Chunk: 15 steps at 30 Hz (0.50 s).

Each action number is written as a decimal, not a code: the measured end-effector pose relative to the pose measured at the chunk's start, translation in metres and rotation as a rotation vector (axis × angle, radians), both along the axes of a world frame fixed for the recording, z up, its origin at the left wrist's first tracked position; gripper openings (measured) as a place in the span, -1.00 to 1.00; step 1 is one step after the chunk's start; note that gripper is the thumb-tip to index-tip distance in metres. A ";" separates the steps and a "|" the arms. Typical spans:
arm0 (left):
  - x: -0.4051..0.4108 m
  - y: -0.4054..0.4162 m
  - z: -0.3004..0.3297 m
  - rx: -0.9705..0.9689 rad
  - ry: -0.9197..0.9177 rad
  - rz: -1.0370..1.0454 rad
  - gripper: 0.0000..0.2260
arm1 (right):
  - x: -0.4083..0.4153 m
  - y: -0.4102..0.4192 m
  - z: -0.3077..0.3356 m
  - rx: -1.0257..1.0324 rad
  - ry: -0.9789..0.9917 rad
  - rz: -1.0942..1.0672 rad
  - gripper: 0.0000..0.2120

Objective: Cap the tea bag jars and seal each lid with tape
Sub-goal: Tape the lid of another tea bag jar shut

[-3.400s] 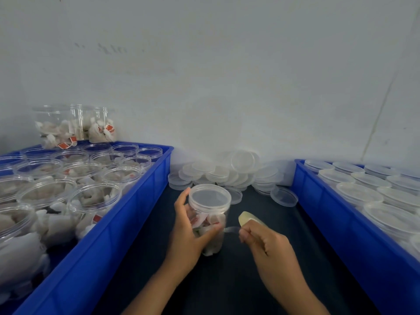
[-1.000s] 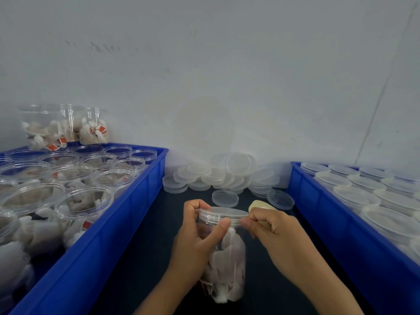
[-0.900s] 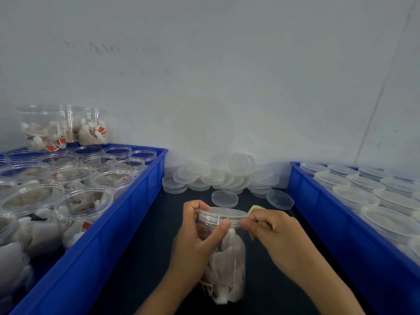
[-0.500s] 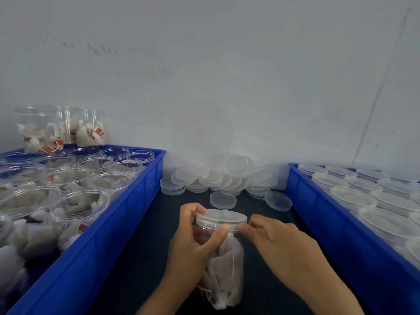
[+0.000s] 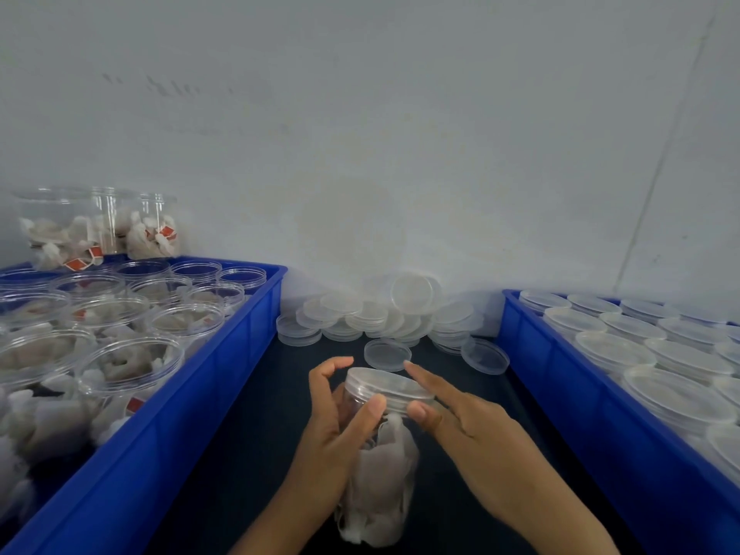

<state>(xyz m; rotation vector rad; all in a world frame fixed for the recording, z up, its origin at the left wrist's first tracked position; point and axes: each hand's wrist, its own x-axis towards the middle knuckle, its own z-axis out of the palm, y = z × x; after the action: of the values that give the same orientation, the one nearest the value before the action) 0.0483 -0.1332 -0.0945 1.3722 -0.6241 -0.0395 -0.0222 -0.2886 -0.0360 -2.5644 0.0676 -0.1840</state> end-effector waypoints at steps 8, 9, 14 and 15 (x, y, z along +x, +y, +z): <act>-0.012 -0.002 0.002 0.146 -0.097 0.252 -0.59 | 0.003 0.009 -0.009 0.185 -0.060 0.027 -0.48; -0.014 -0.004 0.003 0.169 -0.115 0.298 -0.55 | 0.004 0.010 -0.011 0.197 -0.066 0.025 -0.53; -0.006 -0.002 0.008 0.193 -0.011 0.313 -0.21 | 0.013 0.015 -0.020 0.176 -0.051 0.045 -0.66; -0.002 0.001 0.009 0.199 -0.011 0.296 -0.20 | 0.015 0.015 -0.020 0.152 -0.058 0.054 -0.66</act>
<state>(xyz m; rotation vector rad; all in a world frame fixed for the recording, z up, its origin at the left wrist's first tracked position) 0.0459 -0.1325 -0.0857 1.6469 -0.4291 0.1477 -0.0072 -0.2741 -0.0558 -2.4045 -0.0088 -0.2243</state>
